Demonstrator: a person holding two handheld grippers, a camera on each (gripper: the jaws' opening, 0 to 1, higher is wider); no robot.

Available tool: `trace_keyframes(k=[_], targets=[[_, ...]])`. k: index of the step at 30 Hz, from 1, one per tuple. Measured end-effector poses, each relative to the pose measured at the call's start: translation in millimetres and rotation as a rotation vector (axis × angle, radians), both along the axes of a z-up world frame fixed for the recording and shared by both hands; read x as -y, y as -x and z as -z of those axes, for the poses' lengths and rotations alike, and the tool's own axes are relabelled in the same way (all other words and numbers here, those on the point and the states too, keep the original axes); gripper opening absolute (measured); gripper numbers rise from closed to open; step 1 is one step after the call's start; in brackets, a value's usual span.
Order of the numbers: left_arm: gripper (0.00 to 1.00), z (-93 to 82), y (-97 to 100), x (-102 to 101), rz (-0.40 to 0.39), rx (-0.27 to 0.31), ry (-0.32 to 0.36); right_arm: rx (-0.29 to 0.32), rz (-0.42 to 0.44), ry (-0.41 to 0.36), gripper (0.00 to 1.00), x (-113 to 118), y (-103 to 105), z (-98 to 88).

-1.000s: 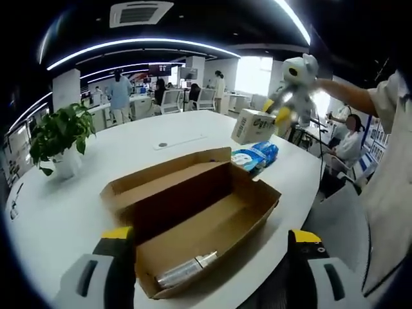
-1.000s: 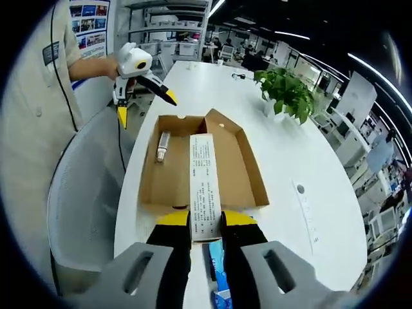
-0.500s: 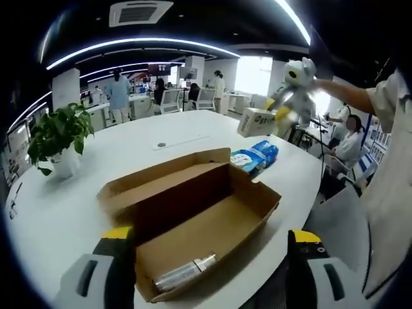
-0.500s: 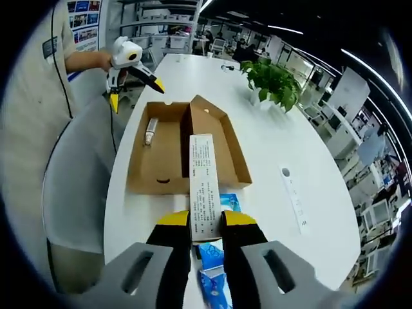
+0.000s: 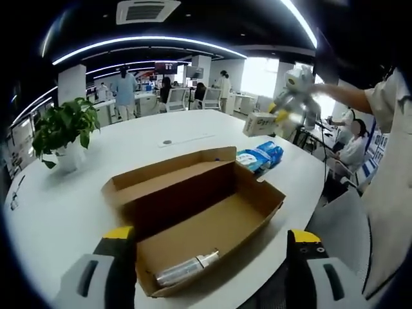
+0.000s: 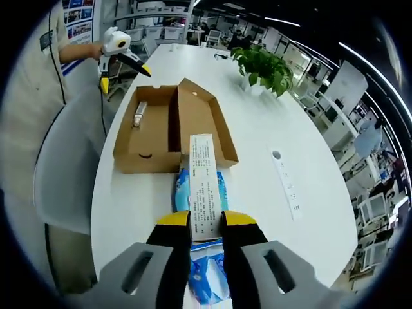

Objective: Operate the shoe box by opening the lid, removing the specified soft item, and placing it in the target area until the item is outside and the box remains undamaged.

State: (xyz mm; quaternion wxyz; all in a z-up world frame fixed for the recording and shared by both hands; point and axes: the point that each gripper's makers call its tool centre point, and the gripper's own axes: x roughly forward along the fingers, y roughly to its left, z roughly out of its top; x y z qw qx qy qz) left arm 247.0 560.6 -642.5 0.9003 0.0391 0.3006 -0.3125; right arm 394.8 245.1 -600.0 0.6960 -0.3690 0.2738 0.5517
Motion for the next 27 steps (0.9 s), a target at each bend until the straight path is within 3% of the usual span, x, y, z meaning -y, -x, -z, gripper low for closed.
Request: trace_keyframes(k=[14,27], targets=[[0.98,9.9,-7.2,-10.9,-0.031,-0.036,0.004,-0.021,0.022,0.057,0.15,31.9,-34.6,24.4],[0.97,18.2,-15.9,-14.6,-0.049,-0.065,-0.006,-0.045,0.049,0.115,0.15,61.3,-67.8,59.1]])
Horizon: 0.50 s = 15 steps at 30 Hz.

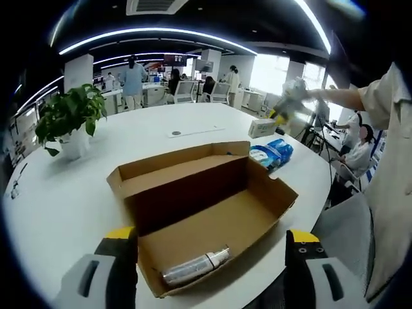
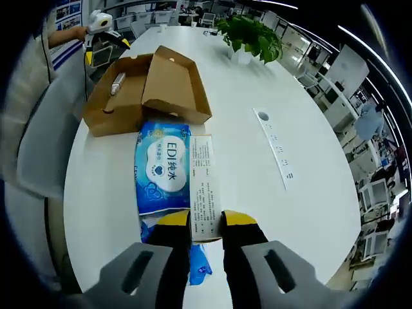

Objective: Operate the shoe box by opening the lid, removing the specified soft item, and placing it in the target area until the item is outside and the box remains undamaged.

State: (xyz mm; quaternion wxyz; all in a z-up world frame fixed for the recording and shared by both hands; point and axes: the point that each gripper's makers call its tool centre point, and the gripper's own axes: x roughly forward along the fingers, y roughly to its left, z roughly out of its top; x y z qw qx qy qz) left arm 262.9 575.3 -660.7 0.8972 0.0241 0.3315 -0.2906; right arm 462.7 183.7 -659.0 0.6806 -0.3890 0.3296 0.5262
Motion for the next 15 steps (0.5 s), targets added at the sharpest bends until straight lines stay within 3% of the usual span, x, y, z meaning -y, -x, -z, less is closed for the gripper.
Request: trace_keyframes(k=[15], targets=[[0.97,10.0,-7.7,3.0,-0.007,-0.030,-0.008,-0.048,0.001,0.085,0.15,31.5,-23.7,48.7]])
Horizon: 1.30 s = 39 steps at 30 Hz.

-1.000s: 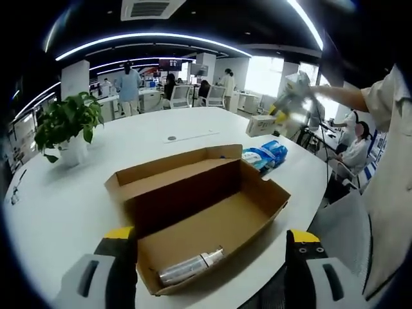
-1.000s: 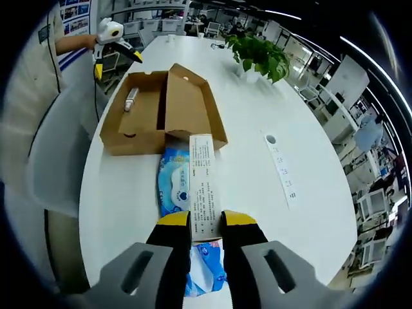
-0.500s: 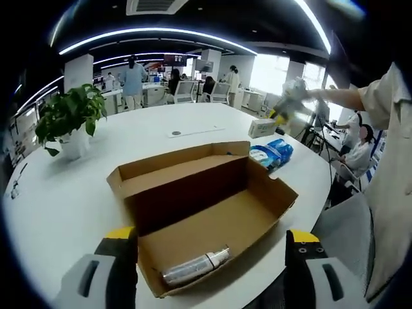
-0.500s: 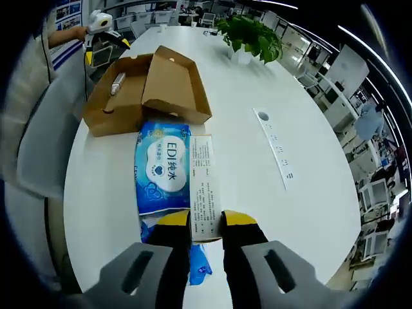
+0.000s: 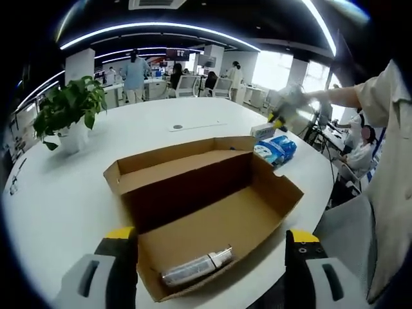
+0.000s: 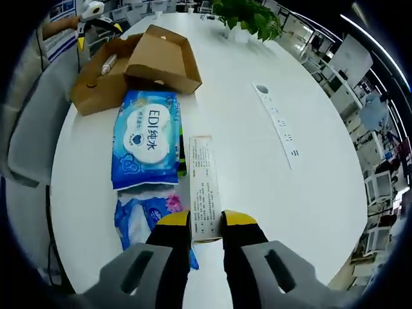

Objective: Operate the shoe box by opening the lid, removing the specified soft item, and placing it in the target area until the item is outside and the box remains undamaged.

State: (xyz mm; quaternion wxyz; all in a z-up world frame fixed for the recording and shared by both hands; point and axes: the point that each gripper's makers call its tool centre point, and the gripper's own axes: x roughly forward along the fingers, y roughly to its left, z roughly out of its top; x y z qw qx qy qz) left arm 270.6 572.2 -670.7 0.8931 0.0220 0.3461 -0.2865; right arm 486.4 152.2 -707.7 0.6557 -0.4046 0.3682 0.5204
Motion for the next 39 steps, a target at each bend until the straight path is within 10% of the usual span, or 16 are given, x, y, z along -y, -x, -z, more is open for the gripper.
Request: trace_keyframes(k=[39], targets=[[0.95,7.1,0.1,-2.8,0.018,-0.014,-0.004,0.022,-0.101,0.193,0.19,46.4,3.7,26.2]])
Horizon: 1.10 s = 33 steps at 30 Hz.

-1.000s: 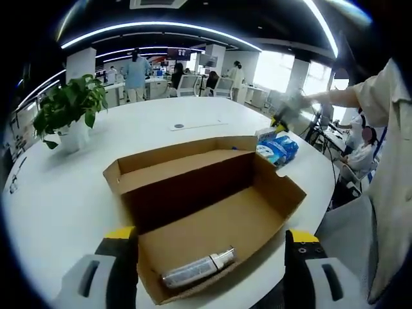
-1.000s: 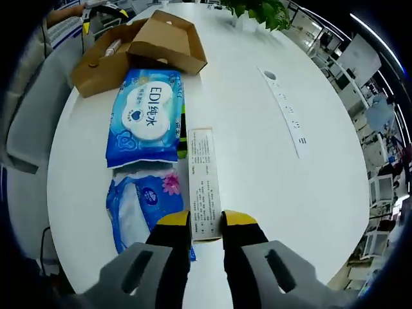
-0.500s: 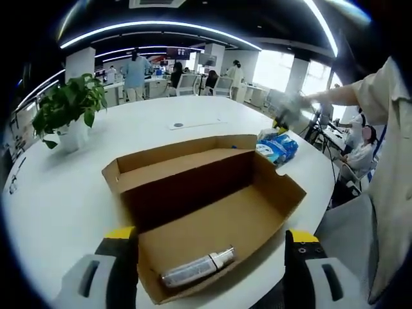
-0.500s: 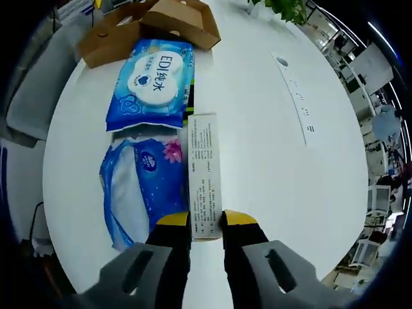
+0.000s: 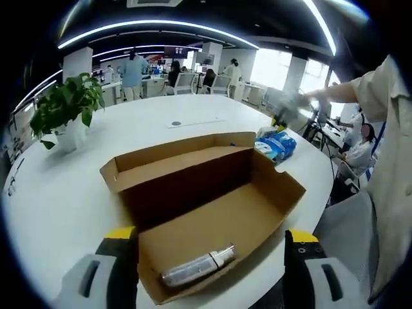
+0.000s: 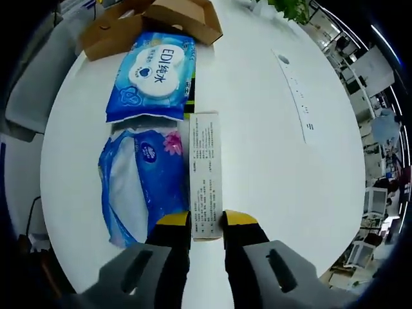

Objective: Operate the shoe box by opening the lid, removing the specified soft item, and placing it in the target area until the item is outside and the box remains undamaged.

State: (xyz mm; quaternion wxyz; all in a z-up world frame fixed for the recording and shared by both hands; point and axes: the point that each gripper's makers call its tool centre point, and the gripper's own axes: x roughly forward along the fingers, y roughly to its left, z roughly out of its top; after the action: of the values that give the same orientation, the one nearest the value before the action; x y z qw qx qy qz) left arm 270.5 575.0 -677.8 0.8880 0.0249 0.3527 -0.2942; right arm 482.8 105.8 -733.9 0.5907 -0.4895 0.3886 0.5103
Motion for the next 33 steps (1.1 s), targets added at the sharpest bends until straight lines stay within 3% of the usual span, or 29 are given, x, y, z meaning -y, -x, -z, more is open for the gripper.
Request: trace_keyframes(k=[9,16,23,33], targets=[[0.86,-6.9,0.1,-8.2,0.023,0.011,-0.019,0.045,0.003,-0.019,0.33,-8.1,0.0,-9.4],[0.80,-14.9,-0.1,-12.5,0.052,0.025,-0.042,0.090,0.074,-0.057,0.43,-8.7,0.6,-25.9],[0.69,-18.0,-0.2,-14.9,0.086,0.044,-0.036,0.103,0.164,-0.141,0.52,-16.2,15.5,-45.1],[0.65,-15.9,-1.2,-15.8,0.142,0.048,-0.068,0.157,0.262,-0.235,0.68,-23.3,37.4,-70.4]])
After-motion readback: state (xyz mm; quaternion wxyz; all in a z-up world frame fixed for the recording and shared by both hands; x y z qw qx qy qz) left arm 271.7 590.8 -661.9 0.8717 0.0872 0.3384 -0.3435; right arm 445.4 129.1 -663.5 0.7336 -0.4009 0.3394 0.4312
